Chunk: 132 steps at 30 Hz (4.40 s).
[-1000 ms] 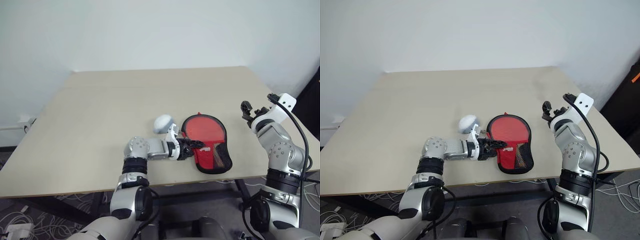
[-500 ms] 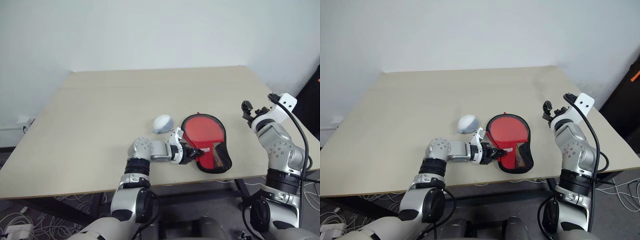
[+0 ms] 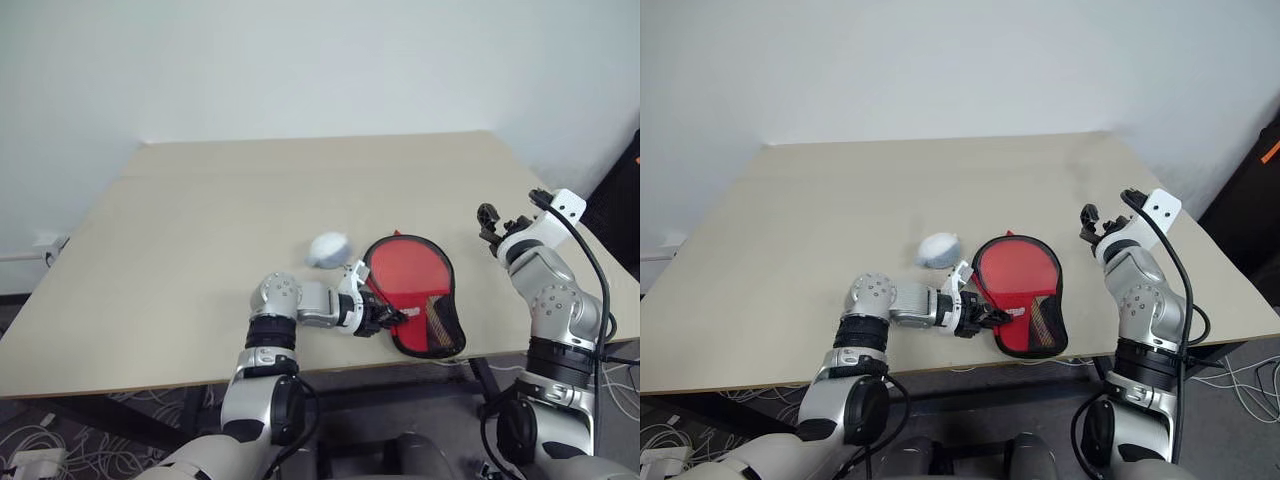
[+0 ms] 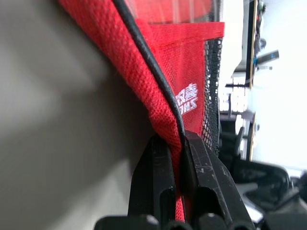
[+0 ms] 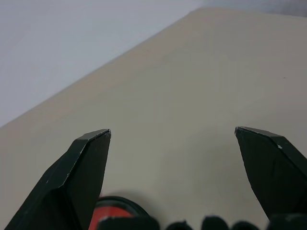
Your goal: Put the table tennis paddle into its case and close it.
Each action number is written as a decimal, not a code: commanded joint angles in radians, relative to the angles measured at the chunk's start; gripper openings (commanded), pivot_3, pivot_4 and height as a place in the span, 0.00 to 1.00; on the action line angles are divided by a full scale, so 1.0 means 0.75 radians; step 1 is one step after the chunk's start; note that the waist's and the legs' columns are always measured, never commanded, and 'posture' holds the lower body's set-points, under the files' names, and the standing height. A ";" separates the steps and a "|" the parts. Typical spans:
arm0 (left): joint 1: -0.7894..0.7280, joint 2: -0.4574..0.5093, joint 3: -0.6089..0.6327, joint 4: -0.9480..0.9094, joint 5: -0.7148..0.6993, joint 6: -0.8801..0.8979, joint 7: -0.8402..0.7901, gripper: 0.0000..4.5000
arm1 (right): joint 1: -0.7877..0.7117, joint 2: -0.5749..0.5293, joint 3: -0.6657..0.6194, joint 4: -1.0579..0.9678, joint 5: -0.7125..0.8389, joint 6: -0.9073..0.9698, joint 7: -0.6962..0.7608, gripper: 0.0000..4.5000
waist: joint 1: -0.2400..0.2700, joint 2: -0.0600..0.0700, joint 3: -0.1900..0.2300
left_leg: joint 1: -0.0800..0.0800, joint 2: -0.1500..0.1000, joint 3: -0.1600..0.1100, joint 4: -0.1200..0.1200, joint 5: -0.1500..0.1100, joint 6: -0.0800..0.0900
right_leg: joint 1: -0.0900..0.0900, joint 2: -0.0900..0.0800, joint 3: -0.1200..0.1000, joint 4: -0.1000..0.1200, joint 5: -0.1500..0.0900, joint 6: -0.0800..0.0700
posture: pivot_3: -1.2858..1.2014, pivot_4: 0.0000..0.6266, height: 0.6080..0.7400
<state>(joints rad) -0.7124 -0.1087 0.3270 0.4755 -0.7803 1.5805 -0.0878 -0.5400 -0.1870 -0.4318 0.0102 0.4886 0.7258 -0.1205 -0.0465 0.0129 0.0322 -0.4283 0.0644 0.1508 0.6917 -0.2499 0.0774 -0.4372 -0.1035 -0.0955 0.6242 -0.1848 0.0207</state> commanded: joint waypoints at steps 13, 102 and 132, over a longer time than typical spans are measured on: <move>0.269 0.274 -0.289 -0.264 -0.945 0.045 0.493 0.00 | -0.026 -0.005 0.031 -0.046 0.000 -0.037 0.022 1.00 | 0.002 0.000 0.000 | 0.000 0.001 0.002 0.000 0.000 -0.001 | -0.003 0.000 0.004 0.002 0.003 -0.005 | 0.52 0.00 0.88; -0.359 0.469 -0.610 0.633 0.649 -1.099 -0.836 0.99 | 0.247 -0.126 0.673 -0.171 -0.246 0.245 0.517 0.08 | 0.006 -0.005 -0.002 | 0.000 0.000 0.001 -0.006 0.005 -0.004 | -0.003 0.000 -0.002 0.000 0.001 -0.003 | 0.52 0.00 0.88; -0.689 0.272 -0.439 1.025 0.874 -1.607 -0.557 0.13 | 0.327 -0.140 0.807 -0.272 -0.270 0.354 0.620 0.00 | 0.018 -0.009 -0.003 | -0.002 0.001 -0.003 0.001 -0.003 0.004 | -0.002 -0.001 -0.003 0.001 0.001 -0.003 | 0.52 0.00 0.88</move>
<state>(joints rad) -1.1586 0.1013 -0.0436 1.2547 -0.1200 0.4328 -0.5461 -0.3089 -0.2919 0.1562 -0.1947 0.2827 0.9579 0.3360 -0.0329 0.0059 0.0300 -0.4298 0.0651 0.1489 0.6923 -0.2523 0.0811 -0.4392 -0.1039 -0.0977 0.6249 -0.1840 0.0183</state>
